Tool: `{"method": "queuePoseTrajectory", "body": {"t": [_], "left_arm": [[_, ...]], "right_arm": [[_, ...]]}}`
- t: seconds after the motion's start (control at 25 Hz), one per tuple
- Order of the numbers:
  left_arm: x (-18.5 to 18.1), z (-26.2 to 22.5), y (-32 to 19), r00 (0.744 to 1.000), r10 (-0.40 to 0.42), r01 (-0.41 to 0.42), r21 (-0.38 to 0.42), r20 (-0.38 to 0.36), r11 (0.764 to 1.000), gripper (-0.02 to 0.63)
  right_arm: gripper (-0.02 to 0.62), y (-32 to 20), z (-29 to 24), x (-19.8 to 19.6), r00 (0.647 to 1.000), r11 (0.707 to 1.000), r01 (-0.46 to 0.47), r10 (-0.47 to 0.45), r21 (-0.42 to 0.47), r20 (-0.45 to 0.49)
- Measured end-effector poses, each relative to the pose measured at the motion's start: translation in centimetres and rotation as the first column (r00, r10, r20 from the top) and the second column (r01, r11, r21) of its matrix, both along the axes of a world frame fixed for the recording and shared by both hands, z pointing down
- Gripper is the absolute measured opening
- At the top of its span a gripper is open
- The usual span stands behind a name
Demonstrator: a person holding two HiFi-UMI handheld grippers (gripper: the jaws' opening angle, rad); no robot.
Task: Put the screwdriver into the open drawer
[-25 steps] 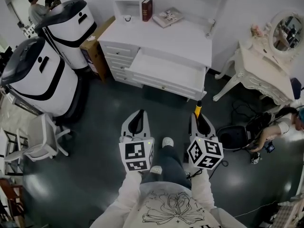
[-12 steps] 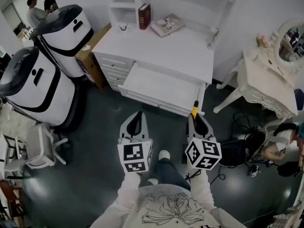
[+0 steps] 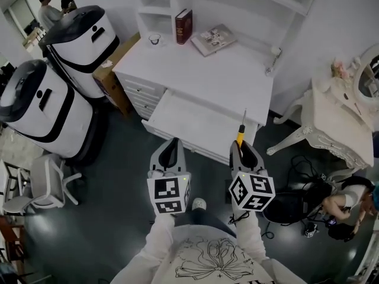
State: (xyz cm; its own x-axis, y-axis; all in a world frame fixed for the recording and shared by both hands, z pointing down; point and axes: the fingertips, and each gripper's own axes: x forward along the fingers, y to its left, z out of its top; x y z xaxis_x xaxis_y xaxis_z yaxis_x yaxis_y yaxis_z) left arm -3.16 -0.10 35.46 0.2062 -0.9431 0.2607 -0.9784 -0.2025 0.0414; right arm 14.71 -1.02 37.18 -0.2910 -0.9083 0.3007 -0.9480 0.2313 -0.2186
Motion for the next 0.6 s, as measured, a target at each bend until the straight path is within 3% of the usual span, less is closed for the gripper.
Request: {"method": "queuePoseTrajectory", "body": {"t": [0.6], "left_arm": [[-0.6, 2.3, -7.0, 1.0, -0.026, 0.026, -0.057, -0.002, 0.998, 0.008]], "right_arm": [[0.078, -7.2, 3.0, 0.1, 1.0, 0.998, 0.011, -0.011, -0.068, 0.01]]}}
